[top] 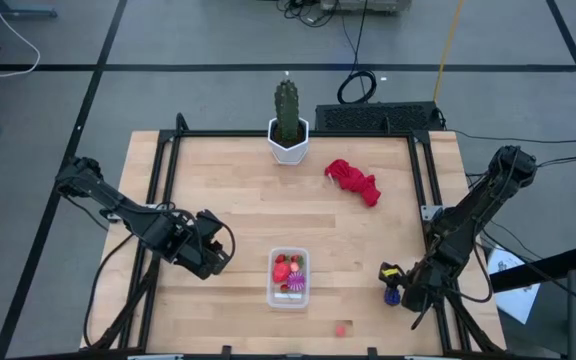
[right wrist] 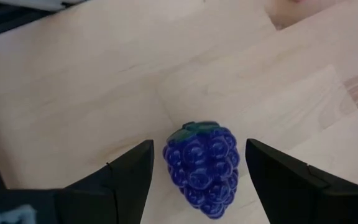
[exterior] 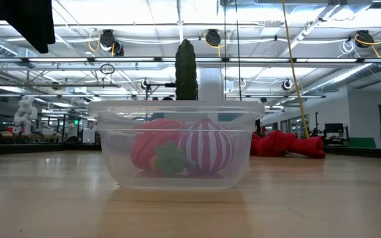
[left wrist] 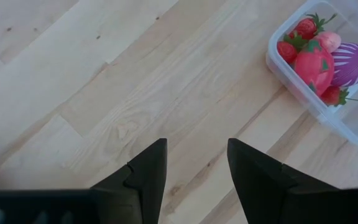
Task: Pick and placing Produce into tupperware
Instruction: Put the grapes into the transparent container
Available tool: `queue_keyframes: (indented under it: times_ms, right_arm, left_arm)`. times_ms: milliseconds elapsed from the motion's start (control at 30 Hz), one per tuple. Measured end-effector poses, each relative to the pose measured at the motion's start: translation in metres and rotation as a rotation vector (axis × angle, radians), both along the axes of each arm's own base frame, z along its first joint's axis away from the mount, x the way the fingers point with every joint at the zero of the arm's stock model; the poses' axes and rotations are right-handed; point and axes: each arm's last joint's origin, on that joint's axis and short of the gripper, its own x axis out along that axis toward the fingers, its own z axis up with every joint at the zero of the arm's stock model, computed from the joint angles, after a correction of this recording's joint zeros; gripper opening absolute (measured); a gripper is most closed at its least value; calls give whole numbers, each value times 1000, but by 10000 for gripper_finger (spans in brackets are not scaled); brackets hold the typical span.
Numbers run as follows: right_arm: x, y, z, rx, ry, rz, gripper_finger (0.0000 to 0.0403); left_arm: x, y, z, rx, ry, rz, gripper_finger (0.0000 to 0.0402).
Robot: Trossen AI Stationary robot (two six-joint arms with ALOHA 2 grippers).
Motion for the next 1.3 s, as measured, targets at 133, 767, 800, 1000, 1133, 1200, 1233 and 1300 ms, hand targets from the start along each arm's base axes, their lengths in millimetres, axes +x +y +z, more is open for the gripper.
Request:
queue_keyframes:
  times_ms: [133,767,800,1000,1133,1200,1233,1300]
  right_arm:
    - [1,1,1,25,3,-30,244]
    - [0,0,0,37,64,-127,257]
    - [0,0,0,34,61,-121,262]
    - [0,0,0,30,53,-105,297]
    - [1,1,0,45,48,-113,309]
    - [1,1,1,52,44,-113,310]
    - [1,1,1,55,42,-113,310]
    - [1,2,1,66,53,-138,311]
  left_arm:
    - [0,0,0,0,0,0,175]
    - [0,0,0,0,0,1,175]
    - [0,0,0,0,0,1,175]
    - [0,0,0,0,0,1,175]
    - [0,0,0,0,0,1,175]
    - [0,0,0,0,-1,3,175]
    - [0,0,0,0,-1,4,175]
    - [0,0,0,0,-1,4,175]
